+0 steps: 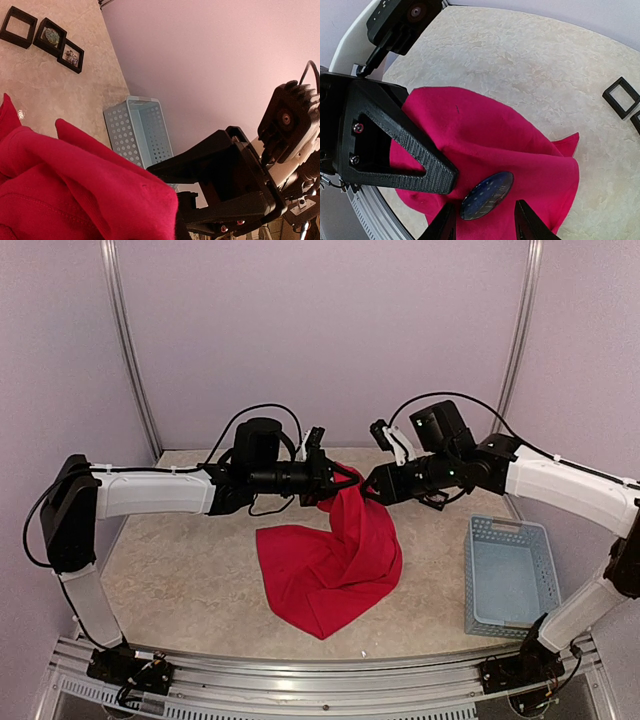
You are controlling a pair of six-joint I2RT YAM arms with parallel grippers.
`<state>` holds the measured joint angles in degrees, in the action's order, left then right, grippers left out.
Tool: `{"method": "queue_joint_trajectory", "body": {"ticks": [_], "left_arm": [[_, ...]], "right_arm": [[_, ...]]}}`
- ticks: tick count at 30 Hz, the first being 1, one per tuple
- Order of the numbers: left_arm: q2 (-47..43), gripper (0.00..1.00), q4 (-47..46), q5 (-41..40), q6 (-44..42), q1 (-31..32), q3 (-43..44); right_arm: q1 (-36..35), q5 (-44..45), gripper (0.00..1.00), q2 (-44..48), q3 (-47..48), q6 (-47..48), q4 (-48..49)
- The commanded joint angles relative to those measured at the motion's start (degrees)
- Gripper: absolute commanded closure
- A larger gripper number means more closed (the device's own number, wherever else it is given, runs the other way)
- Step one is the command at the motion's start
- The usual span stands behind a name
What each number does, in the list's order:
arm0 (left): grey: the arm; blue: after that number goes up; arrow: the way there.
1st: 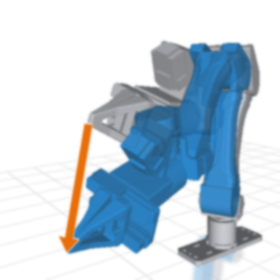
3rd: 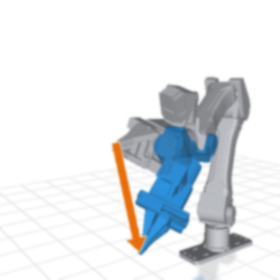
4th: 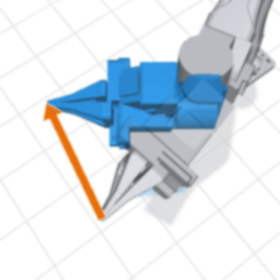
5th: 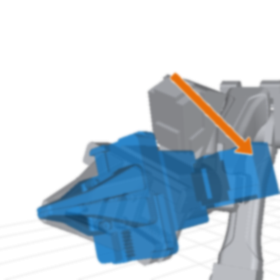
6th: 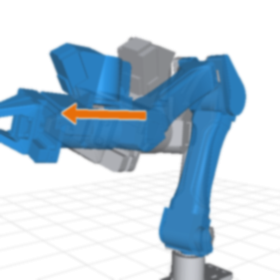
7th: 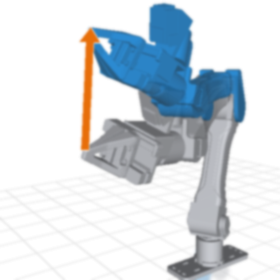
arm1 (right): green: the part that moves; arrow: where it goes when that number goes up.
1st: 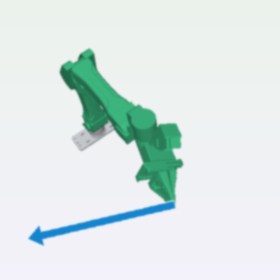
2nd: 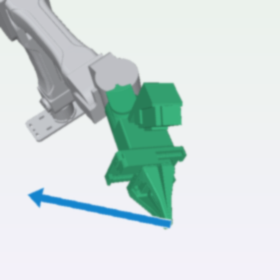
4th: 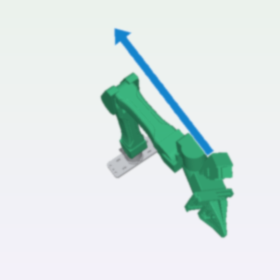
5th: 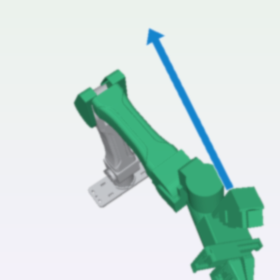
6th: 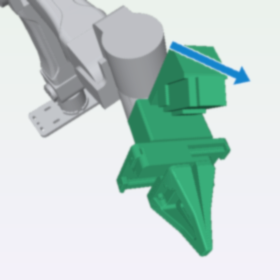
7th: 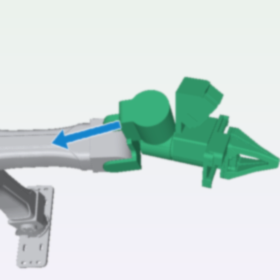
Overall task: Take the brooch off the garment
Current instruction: Pick up the brooch from the crumpled clothing.
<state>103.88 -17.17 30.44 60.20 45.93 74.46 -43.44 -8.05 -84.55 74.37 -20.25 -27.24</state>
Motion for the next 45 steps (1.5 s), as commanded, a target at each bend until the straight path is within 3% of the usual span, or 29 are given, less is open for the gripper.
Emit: {"method": "queue_joint_trajectory", "body": {"ticks": [1,11,20,24,25,27,29,33,38,45], "left_arm": [[-1.8,1.00,-2.3,0.5,0.3,-0.2,0.6],[-1.6,1.00,-2.8,0.3,0.7,0.0,0.7],[-1.8,1.00,-2.5,0.1,0.6,-0.1,0.5],[-2.0,0.99,-1.1,-0.2,0.0,-0.3,0.4],[-2.1,0.97,-0.5,-0.1,-0.2,-0.3,0.4],[-2.3,0.90,1.0,-0.2,-0.8,-0.4,0.6],[-2.5,0.76,3.3,-0.4,-2.0,-0.3,1.2],[-4.1,0.37,10.5,-3.5,-5.5,0.2,2.0],[-8.8,0.13,20.8,-11.3,-10.7,0.5,2.0],[-11.0,0.04,30.3,-14.8,-20.2,0.4,9.9]], "right_arm": [[-0.9,-0.2,0.59,-2.0,1.5,1.0,-2.4],[-3.5,3.4,0.61,-5.4,6.1,1.5,-4.3],[-3.6,9.8,0.83,-6.4,8.2,1.9,-6.3],[-3.6,11.1,1.00,-5.4,8.1,2.2,-5.5],[-3.6,11.2,1.00,-5.0,7.8,2.3,-5.1],[-3.6,10.8,1.00,-4.3,7.2,2.4,-4.1],[-3.5,11.5,1.00,-3.5,7.3,3.3,-3.8],[-2.6,12.0,1.00,-1.2,7.3,4.8,-3.9],[-0.2,10.7,1.00,2.2,5.8,8.1,-4.5],[8.4,-9.7,1.00,5.6,4.3,16.0,-5.1]]}}
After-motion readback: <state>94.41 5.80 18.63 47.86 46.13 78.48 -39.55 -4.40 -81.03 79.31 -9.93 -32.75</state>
